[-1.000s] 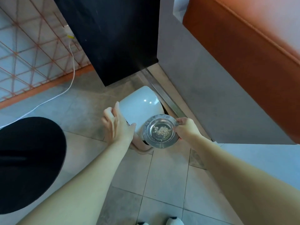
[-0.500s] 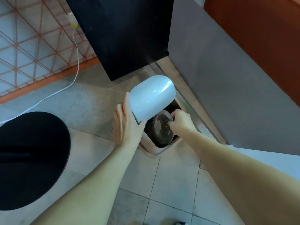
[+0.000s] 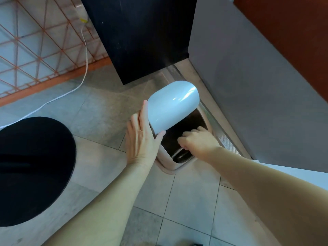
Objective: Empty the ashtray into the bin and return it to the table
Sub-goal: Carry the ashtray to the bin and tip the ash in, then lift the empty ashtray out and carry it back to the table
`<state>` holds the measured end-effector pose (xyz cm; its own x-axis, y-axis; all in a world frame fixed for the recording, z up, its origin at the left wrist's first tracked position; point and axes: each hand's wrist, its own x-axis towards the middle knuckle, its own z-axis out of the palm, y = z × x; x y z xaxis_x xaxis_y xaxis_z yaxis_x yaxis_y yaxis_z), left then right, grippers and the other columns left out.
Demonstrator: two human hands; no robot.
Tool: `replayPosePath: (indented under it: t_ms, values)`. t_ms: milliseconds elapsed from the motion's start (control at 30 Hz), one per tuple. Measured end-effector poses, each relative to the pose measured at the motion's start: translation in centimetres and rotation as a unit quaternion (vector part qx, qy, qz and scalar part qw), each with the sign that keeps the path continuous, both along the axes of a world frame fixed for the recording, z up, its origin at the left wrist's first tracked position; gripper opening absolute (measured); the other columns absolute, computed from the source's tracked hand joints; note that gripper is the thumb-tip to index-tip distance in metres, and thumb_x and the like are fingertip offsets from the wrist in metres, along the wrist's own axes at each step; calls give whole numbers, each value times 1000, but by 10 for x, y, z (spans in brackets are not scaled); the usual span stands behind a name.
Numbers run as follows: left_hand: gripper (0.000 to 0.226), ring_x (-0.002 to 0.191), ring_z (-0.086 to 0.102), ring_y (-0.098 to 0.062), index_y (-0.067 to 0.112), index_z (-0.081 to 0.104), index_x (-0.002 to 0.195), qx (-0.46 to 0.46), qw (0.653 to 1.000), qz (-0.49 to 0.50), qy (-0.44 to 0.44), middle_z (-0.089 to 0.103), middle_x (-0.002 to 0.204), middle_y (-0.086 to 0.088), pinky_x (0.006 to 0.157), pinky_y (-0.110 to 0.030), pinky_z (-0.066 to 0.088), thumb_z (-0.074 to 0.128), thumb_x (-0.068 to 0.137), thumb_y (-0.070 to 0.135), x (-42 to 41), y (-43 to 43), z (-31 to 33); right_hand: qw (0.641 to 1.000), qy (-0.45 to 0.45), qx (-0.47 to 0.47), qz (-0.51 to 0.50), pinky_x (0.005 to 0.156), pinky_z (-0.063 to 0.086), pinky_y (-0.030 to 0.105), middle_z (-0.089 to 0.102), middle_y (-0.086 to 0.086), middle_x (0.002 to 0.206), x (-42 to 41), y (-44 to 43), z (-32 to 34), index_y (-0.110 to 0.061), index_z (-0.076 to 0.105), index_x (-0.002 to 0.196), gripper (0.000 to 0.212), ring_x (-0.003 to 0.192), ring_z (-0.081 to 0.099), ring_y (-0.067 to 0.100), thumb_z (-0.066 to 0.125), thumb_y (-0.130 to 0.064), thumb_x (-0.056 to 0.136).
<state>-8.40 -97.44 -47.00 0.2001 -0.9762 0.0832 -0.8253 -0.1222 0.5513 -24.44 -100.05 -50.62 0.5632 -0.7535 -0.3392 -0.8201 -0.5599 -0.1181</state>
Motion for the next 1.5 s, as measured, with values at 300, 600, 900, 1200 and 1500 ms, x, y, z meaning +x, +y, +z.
replayPosePath:
  t_ms: [300,600,900,1200,1500]
  values:
    - [93,107,47,-40,12,27,142,-2,1000,5,-14,46,121,-22,83,-50,49,77,64,13,-5,5,5,1000,-8,-6,-13,88,35,35,57,5,91,-9,6,8,-13,58,95,16,90,57,27,48,-4,85]
    - [92,114,40,-35,17,18,145,44,997,7,-56,36,138,-14,97,-43,40,73,71,22,-1,-2,14,979,-146,-2,-142,74,29,27,62,4,93,-25,22,23,-13,62,89,15,83,56,26,47,-9,87]
    - [85,110,43,-34,18,21,143,76,993,1,-88,46,124,-15,90,-41,40,71,75,23,0,-7,17,958,-213,22,-192,75,52,39,65,-1,100,-43,22,50,-12,64,95,13,87,60,21,53,-17,89]
    - [88,107,44,-34,17,22,143,69,993,8,-100,47,121,-15,88,-41,41,73,72,25,0,-7,12,990,-108,60,-69,83,43,36,55,3,87,-22,17,24,-16,54,85,12,83,54,27,45,-8,84]
    - [86,107,43,-31,20,20,143,109,988,15,-105,48,121,-13,86,-39,41,71,74,27,-1,-8,17,890,-310,129,-308,73,47,30,63,-4,77,-40,8,41,-21,58,74,13,76,57,16,62,-12,82]
